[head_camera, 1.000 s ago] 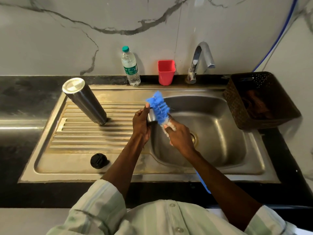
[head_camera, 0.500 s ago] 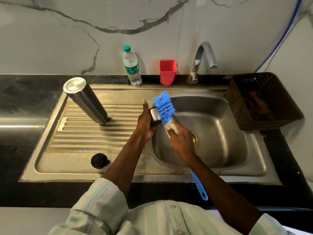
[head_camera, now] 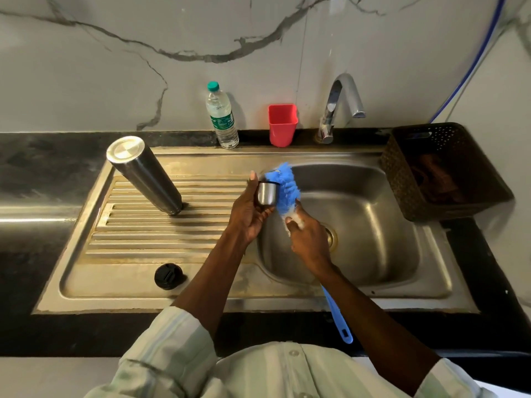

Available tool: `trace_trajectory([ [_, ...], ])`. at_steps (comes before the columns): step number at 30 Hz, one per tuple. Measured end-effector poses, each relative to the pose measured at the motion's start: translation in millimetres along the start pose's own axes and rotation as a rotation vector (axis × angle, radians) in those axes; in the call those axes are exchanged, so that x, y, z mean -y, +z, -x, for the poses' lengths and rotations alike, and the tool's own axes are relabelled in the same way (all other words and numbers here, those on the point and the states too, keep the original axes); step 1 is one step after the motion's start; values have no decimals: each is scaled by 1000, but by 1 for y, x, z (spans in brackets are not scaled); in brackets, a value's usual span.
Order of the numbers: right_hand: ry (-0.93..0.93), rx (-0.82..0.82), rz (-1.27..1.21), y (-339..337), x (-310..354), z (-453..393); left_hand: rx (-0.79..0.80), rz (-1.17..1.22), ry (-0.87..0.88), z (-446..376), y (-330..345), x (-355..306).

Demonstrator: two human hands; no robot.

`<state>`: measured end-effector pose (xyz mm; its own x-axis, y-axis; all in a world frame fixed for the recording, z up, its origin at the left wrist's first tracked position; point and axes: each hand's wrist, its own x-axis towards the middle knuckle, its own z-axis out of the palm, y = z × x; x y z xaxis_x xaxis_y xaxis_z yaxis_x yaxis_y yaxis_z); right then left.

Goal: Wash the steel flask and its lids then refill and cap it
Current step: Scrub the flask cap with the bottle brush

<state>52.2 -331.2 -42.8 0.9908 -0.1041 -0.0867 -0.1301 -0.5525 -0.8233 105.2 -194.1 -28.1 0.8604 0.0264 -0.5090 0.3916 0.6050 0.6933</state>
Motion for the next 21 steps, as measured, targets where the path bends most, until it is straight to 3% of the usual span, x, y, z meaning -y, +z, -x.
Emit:
trace_trajectory([
  [6,-69,-32,23,-3,7,8,20,73,1,-6,2,-2],
  [9,-1,-26,-44,-3,3,3,120,-95,37,-3,6,-5],
  [11,-36,-31,-46,1,4,6,103,-128,69,-4,8,-3],
  [14,-104,-72,-5,6,7,10,106,-73,57,-4,9,3],
  [18,2,-68,-87,-2,8,-9,57,48,-8,-5,4,17],
  [21,-100,-42,98,-2,10,-8,26,144,-10,-9,0,19],
])
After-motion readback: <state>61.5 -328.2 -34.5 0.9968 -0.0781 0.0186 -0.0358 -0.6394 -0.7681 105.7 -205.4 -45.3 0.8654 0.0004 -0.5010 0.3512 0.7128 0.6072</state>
